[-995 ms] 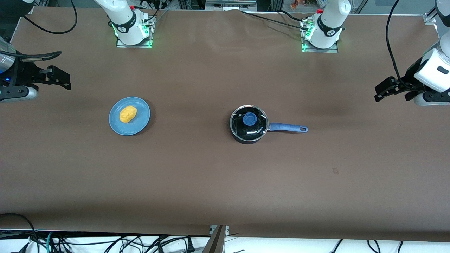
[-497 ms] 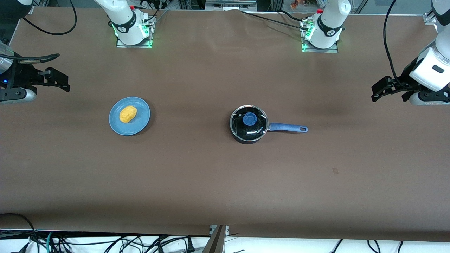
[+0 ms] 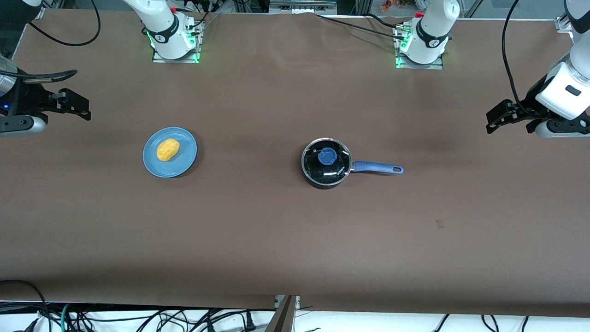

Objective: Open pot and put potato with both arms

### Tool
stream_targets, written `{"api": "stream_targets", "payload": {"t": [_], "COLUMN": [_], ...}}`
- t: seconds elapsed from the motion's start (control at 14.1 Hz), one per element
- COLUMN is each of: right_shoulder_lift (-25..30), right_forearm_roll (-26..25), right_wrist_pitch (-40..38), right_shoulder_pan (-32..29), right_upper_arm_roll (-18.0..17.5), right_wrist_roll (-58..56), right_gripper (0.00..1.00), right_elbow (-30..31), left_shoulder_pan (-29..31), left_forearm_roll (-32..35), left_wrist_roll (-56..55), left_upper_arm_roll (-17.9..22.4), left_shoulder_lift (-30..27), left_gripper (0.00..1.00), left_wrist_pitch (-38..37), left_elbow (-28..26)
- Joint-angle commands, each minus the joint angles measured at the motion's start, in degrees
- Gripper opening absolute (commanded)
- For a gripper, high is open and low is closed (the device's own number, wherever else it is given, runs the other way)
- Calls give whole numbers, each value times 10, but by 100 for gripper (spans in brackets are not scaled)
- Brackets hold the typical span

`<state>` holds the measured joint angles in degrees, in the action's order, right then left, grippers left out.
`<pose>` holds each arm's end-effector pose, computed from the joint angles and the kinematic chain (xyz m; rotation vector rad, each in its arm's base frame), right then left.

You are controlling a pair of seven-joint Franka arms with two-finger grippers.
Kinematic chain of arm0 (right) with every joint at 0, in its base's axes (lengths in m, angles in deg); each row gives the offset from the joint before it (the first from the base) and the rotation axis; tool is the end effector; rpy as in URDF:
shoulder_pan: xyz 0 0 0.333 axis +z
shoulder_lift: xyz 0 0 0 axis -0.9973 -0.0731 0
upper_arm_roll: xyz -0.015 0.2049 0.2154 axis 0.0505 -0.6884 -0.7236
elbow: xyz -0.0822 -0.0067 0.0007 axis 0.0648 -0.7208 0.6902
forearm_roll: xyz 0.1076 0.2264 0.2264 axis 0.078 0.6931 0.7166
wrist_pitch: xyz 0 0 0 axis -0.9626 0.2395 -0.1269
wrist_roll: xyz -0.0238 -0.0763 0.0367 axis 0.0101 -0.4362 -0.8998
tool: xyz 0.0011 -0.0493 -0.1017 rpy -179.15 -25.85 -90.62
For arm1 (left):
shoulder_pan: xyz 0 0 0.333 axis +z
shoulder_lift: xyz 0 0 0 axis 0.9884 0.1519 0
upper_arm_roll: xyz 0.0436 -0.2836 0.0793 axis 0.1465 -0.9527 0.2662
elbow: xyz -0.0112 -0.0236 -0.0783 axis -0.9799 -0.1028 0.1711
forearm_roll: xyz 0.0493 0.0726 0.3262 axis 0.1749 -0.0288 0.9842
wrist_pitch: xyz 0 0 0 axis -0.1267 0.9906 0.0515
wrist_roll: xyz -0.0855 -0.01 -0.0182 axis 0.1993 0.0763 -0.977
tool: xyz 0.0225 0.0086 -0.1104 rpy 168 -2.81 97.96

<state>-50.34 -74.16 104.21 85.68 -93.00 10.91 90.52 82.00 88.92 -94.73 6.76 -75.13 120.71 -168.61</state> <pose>0.5222 0.0241 0.5832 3.0883 0.2071 -0.1211 0.5067 -0.0231 0.5680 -3.1304 -0.0709 -0.0711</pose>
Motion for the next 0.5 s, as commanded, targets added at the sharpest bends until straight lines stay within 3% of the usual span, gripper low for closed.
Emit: {"api": "stream_targets", "payload": {"t": [0.0, 0.43], "right_shoulder_lift": [-7, -7], "right_forearm_roll": [3, 4], "right_wrist_pitch": [-5, -4], "right_shoulder_pan": [-5, -3], "right_upper_arm_roll": [-3, -4], "right_wrist_roll": [2, 6], "right_gripper": [100, 100], "right_elbow": [-17, -17], "left_shoulder_pan": [3, 3], "left_forearm_roll": [-3, -3], "left_wrist_roll": [8, 6], "left_upper_arm_roll": [-2, -5], "left_shoulder_lift": [1, -1], "left_gripper": [100, 100], "left_wrist_pitch": [-6, -7], "left_elbow": [10, 10]}}
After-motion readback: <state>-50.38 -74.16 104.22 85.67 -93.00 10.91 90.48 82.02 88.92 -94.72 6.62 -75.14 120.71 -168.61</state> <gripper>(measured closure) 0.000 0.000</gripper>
